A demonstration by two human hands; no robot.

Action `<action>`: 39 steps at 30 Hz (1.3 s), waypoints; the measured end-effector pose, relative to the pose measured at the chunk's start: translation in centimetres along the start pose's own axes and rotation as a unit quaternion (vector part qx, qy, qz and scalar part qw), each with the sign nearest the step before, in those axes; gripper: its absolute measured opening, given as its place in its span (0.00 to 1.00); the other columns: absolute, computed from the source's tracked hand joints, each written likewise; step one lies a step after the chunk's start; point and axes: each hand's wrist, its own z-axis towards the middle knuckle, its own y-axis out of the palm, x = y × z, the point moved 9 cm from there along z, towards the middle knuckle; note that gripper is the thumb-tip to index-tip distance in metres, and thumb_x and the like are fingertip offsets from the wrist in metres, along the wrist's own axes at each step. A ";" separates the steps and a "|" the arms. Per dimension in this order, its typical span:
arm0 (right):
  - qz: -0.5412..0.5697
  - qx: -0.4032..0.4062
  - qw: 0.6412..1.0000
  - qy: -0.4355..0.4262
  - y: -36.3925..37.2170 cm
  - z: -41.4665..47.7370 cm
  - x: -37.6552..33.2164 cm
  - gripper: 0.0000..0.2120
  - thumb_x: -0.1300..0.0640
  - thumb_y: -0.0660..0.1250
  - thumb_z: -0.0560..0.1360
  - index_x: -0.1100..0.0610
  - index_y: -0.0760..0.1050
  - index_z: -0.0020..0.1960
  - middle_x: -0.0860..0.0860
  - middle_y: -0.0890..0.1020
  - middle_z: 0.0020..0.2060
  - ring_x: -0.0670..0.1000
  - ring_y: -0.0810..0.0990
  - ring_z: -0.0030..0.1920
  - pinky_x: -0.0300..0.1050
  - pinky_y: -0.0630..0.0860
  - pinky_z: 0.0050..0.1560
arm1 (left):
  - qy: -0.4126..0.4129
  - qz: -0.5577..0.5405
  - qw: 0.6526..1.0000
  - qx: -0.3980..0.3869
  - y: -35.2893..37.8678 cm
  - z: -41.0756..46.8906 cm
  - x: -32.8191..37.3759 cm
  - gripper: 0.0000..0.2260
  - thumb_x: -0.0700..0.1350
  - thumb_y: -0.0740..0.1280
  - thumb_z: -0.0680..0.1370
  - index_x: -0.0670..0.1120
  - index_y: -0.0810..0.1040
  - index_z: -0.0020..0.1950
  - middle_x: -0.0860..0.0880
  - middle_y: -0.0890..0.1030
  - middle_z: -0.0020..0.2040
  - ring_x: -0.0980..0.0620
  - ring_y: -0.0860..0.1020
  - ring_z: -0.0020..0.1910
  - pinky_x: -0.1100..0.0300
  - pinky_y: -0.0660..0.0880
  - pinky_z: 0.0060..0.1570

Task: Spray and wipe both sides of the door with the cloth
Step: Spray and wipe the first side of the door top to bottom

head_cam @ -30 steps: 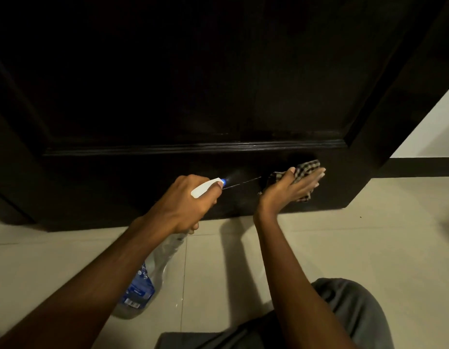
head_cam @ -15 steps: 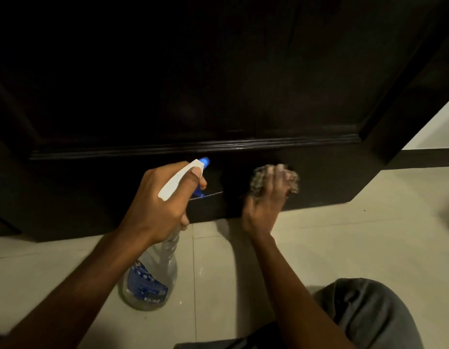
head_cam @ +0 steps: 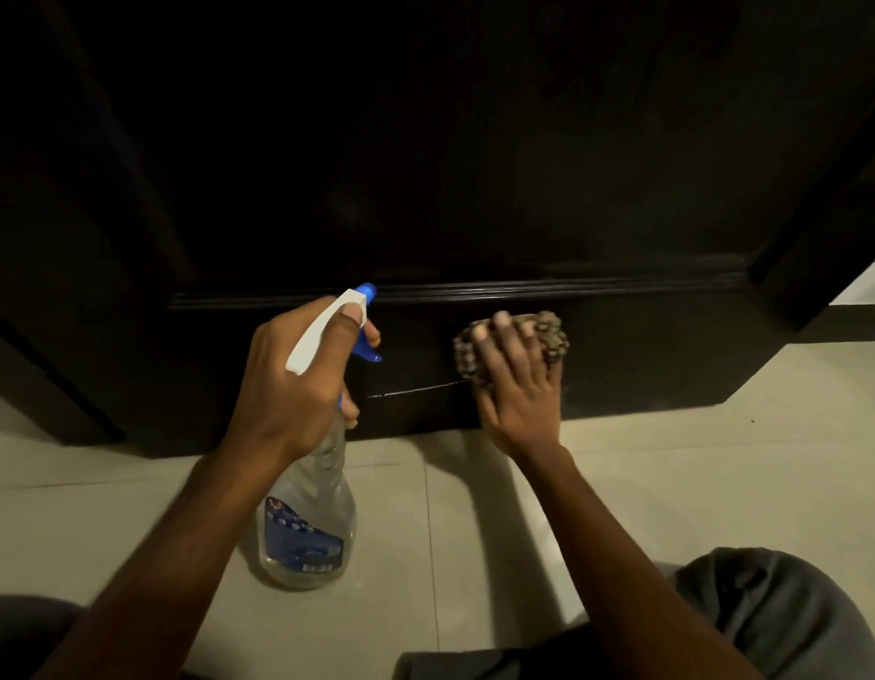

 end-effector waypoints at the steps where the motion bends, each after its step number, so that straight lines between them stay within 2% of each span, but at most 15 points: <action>1: 0.053 0.042 0.992 0.105 -0.9 0.2 1.6 0.34 0.51 0.59 0.78 0.49 0.51 0.82 0.50 0.52 0.81 0.49 0.44 0.82 0.53 0.47 0.80 | -0.002 -0.001 1.000 -0.002 -0.3 -0.1 0.0 0.17 0.51 0.56 0.82 0.44 0.79 0.46 0.61 0.80 0.30 0.53 0.77 0.21 0.66 0.72 0.23; 3: 0.158 0.146 0.930 0.298 -1.7 0.3 3.4 0.34 0.55 0.59 0.80 0.58 0.51 0.82 0.57 0.51 0.82 0.55 0.46 0.82 0.47 0.40 0.80 | -0.005 -0.002 1.000 -0.010 -0.8 0.0 0.1 0.17 0.52 0.56 0.82 0.43 0.79 0.47 0.60 0.80 0.29 0.52 0.77 0.20 0.64 0.73 0.23; 5: 0.175 0.194 0.891 0.370 -1.7 1.0 1.9 0.33 0.54 0.60 0.82 0.62 0.51 0.81 0.62 0.52 0.81 0.59 0.47 0.81 0.45 0.40 0.79 | 0.000 0.000 1.000 -0.008 -1.6 0.1 0.3 0.17 0.52 0.56 0.82 0.43 0.79 0.47 0.61 0.80 0.30 0.52 0.77 0.20 0.63 0.74 0.23; 10: 0.097 0.067 0.977 0.176 1.5 2.8 -5.7 0.35 0.46 0.58 0.80 0.48 0.44 0.81 0.48 0.44 0.81 0.50 0.37 0.81 0.53 0.38 0.78 | 0.016 -0.003 1.000 0.023 -3.8 0.5 -0.2 0.18 0.51 0.55 0.83 0.40 0.79 0.48 0.60 0.80 0.30 0.53 0.77 0.20 0.64 0.72 0.23; 14: 0.008 0.013 1.000 0.026 3.3 2.4 -8.4 0.39 0.44 0.59 0.79 0.45 0.40 0.83 0.45 0.38 0.82 0.50 0.40 0.82 0.57 0.42 0.77 | 0.025 -0.005 0.998 0.052 -5.2 0.3 -1.1 0.19 0.51 0.55 0.83 0.40 0.79 0.47 0.58 0.80 0.30 0.52 0.77 0.20 0.60 0.73 0.22; 17: -0.074 -0.080 0.976 -0.189 6.2 -0.7 -10.5 0.36 0.45 0.61 0.80 0.46 0.47 0.83 0.47 0.39 0.82 0.50 0.46 0.80 0.61 0.41 0.77 | 0.008 0.001 0.998 0.057 -5.5 0.4 -2.1 0.19 0.51 0.56 0.83 0.41 0.79 0.46 0.57 0.80 0.29 0.51 0.77 0.20 0.57 0.74 0.22; 20: -0.086 -0.206 0.902 -0.370 9.7 -6.1 -10.9 0.35 0.48 0.62 0.81 0.47 0.49 0.83 0.46 0.46 0.82 0.49 0.47 0.82 0.59 0.36 0.78 | 0.008 0.017 0.998 0.061 -5.6 0.3 -2.6 0.18 0.50 0.56 0.83 0.41 0.79 0.47 0.59 0.79 0.29 0.53 0.77 0.21 0.61 0.74 0.23; 22: -0.106 -0.249 0.873 -0.407 10.7 -7.4 -10.3 0.34 0.49 0.59 0.82 0.48 0.46 0.83 0.46 0.46 0.82 0.48 0.48 0.82 0.58 0.35 0.79 | 0.013 0.019 0.998 0.065 -5.9 0.1 -2.9 0.17 0.50 0.56 0.83 0.41 0.79 0.47 0.59 0.79 0.28 0.56 0.77 0.21 0.67 0.72 0.24; 24: -0.129 -0.248 0.868 -0.411 10.2 -6.8 -9.8 0.35 0.52 0.56 0.82 0.48 0.42 0.83 0.45 0.41 0.82 0.47 0.46 0.81 0.58 0.33 0.79 | 0.002 0.009 0.998 0.059 -6.0 -0.2 -3.3 0.19 0.54 0.55 0.82 0.41 0.79 0.47 0.56 0.79 0.28 0.54 0.77 0.20 0.64 0.73 0.23; 26: -0.138 -0.184 0.900 -0.370 7.7 -4.0 -9.5 0.35 0.55 0.58 0.81 0.46 0.45 0.83 0.45 0.44 0.82 0.45 0.48 0.81 0.57 0.36 0.80 | -0.004 0.009 0.999 0.047 -5.6 -0.4 -3.7 0.20 0.55 0.55 0.82 0.41 0.79 0.48 0.58 0.80 0.29 0.52 0.77 0.19 0.62 0.74 0.22; 29: -0.074 -0.048 0.966 -0.243 2.5 1.6 -8.8 0.31 0.53 0.61 0.81 0.45 0.56 0.82 0.44 0.58 0.81 0.46 0.55 0.80 0.57 0.47 0.79 | -0.023 0.018 0.999 0.035 -4.8 -0.7 -4.3 0.19 0.53 0.56 0.82 0.41 0.80 0.48 0.61 0.80 0.30 0.52 0.76 0.19 0.63 0.73 0.22; 32: -0.051 0.009 0.980 -0.194 0.9 3.6 -8.2 0.31 0.49 0.60 0.82 0.46 0.53 0.82 0.47 0.59 0.80 0.49 0.52 0.81 0.60 0.47 0.78 | -0.035 0.010 0.999 0.027 -4.1 -0.7 -4.2 0.20 0.53 0.56 0.82 0.41 0.80 0.48 0.60 0.80 0.29 0.51 0.76 0.19 0.63 0.72 0.23; 35: -0.105 -0.057 0.948 -0.293 3.5 0.0 -7.4 0.31 0.53 0.57 0.83 0.46 0.51 0.83 0.46 0.54 0.82 0.47 0.49 0.81 0.58 0.42 0.79 | -0.030 0.010 0.999 0.023 -3.5 -0.6 -3.7 0.19 0.52 0.56 0.82 0.40 0.80 0.48 0.62 0.80 0.30 0.52 0.76 0.20 0.66 0.72 0.24; 37: -0.153 -0.164 0.890 -0.397 6.4 -5.2 -5.4 0.34 0.55 0.58 0.82 0.47 0.48 0.83 0.45 0.50 0.82 0.46 0.48 0.81 0.59 0.36 0.79 | -0.024 0.007 1.000 0.018 -3.1 -0.7 -3.4 0.19 0.52 0.56 0.82 0.40 0.80 0.49 0.62 0.81 0.31 0.53 0.76 0.20 0.67 0.72 0.24; 39: -0.191 -0.227 0.850 -0.434 7.2 -8.5 -2.3 0.38 0.53 0.63 0.80 0.47 0.47 0.83 0.45 0.50 0.82 0.47 0.50 0.81 0.59 0.33 0.79 | -0.019 0.000 1.000 0.010 -2.6 -1.1 -3.0 0.20 0.54 0.57 0.81 0.40 0.80 0.49 0.61 0.81 0.32 0.53 0.76 0.21 0.67 0.73 0.25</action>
